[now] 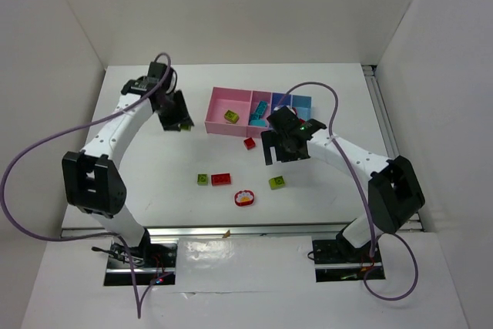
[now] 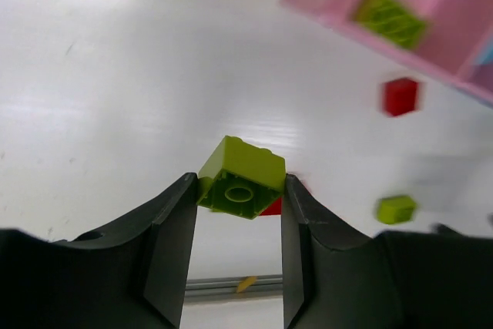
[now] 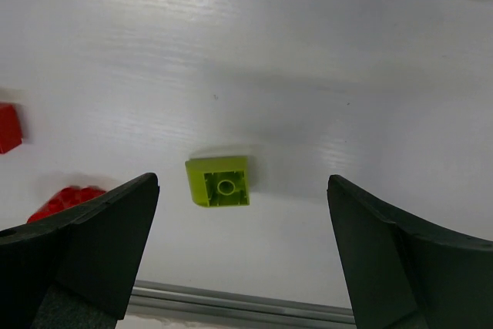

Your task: Sort the legos into containers by color

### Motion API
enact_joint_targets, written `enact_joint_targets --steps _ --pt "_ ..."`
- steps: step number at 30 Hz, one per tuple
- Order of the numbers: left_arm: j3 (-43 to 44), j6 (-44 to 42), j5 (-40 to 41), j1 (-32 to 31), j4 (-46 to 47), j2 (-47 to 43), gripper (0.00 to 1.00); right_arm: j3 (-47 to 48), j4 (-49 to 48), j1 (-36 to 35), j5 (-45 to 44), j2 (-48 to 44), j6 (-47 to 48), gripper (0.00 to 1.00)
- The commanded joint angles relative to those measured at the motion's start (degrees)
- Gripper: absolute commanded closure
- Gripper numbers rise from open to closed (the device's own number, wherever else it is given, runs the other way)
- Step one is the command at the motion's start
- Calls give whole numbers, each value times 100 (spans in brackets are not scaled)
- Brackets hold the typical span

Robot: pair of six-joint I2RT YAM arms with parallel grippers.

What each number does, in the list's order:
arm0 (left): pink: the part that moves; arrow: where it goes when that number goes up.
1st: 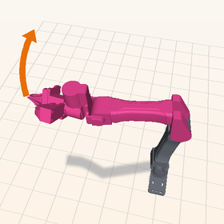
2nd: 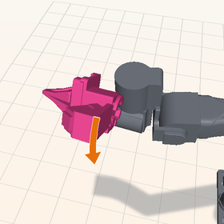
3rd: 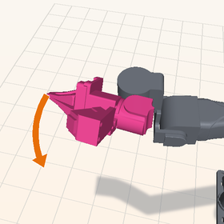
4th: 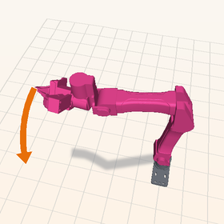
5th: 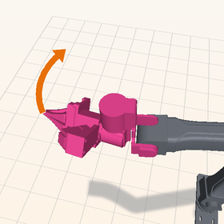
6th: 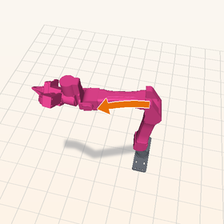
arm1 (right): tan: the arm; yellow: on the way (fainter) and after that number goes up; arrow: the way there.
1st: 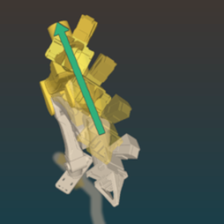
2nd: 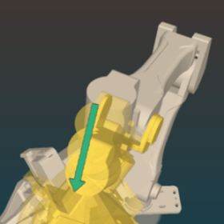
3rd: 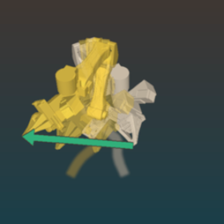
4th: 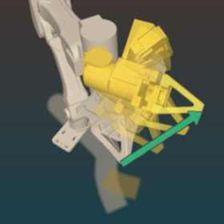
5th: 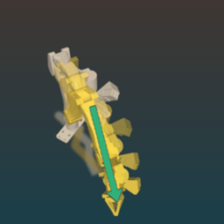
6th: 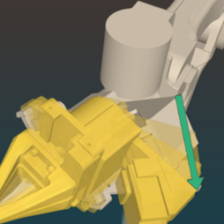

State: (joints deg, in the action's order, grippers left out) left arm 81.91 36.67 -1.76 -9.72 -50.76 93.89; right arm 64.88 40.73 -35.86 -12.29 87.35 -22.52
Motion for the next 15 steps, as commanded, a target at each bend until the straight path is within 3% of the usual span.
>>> enact_joint_targets --steps 1,10,12,13,15 --pt "1217 -344 -553 -171 -215 427 62 -142 -48 0 490 -201 -16 3" --pt "3620 -344 -975 -724 -196 2587 62 -414 -232 0 921 168 -15 2" --pt "4172 -396 -1089 -803 -328 2950 59 -415 -232 52 983 230 -15 2" --pt "4306 -397 -1090 -900 -390 3099 52 -415 -232 52 983 291 -15 2" --pt "4473 -397 -1151 -953 -391 3372 19 -485 -294 52 1132 291 -15 2"
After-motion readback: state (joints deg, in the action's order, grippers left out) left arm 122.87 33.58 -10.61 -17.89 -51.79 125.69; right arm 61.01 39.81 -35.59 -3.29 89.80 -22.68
